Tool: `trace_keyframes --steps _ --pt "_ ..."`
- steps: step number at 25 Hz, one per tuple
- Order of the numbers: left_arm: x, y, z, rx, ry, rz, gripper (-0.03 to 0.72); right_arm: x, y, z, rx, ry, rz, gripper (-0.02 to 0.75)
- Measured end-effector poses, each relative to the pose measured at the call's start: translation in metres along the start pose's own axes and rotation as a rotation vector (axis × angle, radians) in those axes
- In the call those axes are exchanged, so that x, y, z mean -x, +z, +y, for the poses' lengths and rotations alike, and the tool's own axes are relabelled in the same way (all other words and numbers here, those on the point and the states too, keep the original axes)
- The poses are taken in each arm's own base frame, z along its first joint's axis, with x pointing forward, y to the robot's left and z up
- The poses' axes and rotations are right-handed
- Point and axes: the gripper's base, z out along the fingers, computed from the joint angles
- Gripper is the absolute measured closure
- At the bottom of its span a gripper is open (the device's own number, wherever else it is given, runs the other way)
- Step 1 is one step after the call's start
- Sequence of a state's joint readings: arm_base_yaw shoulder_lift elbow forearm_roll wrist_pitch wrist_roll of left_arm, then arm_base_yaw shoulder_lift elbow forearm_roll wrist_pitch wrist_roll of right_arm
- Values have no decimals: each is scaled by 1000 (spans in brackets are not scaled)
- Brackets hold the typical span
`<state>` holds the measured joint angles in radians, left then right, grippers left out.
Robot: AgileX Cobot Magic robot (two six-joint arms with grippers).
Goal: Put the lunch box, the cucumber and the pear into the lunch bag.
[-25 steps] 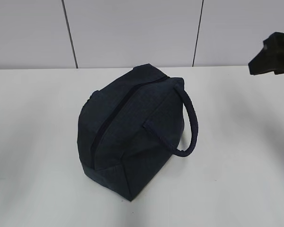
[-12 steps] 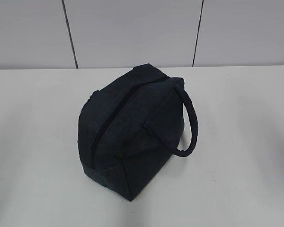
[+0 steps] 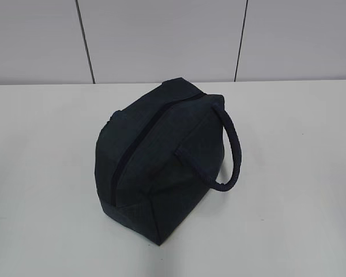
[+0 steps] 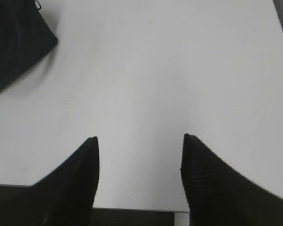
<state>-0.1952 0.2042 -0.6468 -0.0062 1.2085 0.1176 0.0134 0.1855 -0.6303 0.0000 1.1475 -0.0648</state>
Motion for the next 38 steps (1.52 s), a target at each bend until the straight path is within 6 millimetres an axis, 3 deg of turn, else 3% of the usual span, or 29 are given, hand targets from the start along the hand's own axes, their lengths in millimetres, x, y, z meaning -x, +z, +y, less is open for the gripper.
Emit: trace_keyframes --steps 3,8,17,38 --pt "-7 -8 0 12 -9 -53 425 -17 -6 0 -19 -13 -53 298" --pt "-17 -19 -1 31 -7 -149 425 -41 4 0 -28 -24 -54 299" --pt "-32 3 -2 33 -6 -169 425 -43 4 -1 -41 -29 -58 299" --pt "-32 4 -3 47 -17 -173 445 -42 4 -1 -42 -30 -61 299"
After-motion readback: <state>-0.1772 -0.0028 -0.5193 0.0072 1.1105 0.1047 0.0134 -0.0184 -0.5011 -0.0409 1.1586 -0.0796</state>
